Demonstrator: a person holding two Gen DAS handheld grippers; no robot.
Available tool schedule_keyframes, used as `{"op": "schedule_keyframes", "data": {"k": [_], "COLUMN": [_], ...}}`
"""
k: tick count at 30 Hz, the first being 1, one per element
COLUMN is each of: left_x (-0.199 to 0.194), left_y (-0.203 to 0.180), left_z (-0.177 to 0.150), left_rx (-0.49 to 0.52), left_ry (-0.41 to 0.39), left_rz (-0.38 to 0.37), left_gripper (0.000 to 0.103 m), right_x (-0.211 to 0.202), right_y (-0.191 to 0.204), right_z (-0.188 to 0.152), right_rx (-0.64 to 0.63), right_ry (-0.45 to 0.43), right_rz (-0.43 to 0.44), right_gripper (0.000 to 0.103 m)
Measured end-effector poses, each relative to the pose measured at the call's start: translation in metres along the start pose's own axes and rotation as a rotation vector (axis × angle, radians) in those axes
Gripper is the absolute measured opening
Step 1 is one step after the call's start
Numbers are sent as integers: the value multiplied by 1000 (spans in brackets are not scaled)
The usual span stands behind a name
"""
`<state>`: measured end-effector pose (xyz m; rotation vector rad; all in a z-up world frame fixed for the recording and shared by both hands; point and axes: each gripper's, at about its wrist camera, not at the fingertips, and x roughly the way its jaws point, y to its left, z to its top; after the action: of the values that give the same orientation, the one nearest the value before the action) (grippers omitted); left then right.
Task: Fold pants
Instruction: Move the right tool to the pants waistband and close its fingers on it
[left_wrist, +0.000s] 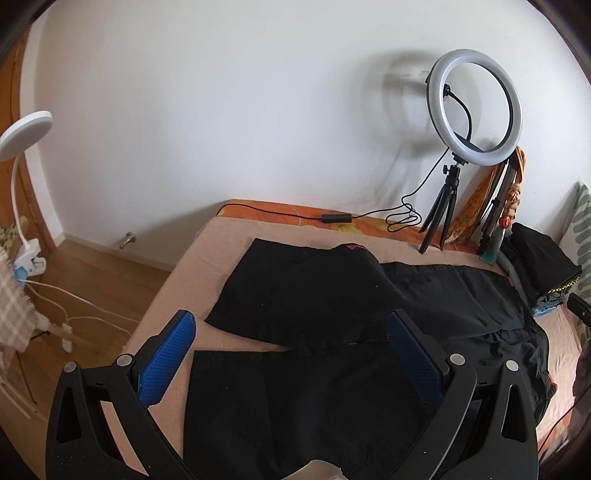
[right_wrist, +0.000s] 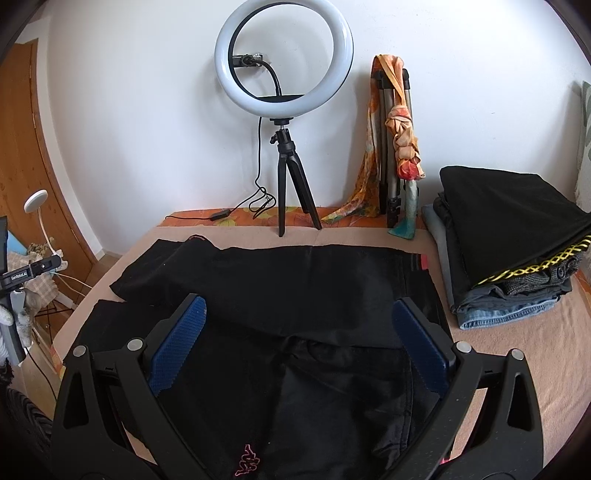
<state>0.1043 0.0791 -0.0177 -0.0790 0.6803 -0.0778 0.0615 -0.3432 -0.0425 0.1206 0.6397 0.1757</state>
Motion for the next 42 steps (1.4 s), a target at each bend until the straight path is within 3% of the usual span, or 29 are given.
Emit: {"op": "schedule_keyframes", "data": {"k": [10,17,20,23,27,30,35,42], "left_x": [57,110,137,163,195,222,260,293], "left_y": [35,49,54,56,55,53,52,66], "left_z": [33,60,69,76,80,82,81,81], "left_rx": [-52,-32,-48,-66,-46,-21,21,-6], "left_ry": [113,173,216,251,280,319,368,397], "left_rz": [-61,-46,-80,-117,-110,-104,-72,-53], "left_gripper": [98,81,77,77,76,64,64,64], "right_x": [51,101,126,151,189,216,257,288], "right_y": [-2,21,30,36,37,37,41,29], "right_z": [48,79,89,92,93,91,84,80], "right_rx": [-46,-187,-241,-280,-300,-312,-385,-391], "right_ry": [79,153,185,219,278,319,375,407], "right_rz": [53,107,129,154,173,179,175,180], "right_gripper": [103,100,97,96,95,95,95,95]}}
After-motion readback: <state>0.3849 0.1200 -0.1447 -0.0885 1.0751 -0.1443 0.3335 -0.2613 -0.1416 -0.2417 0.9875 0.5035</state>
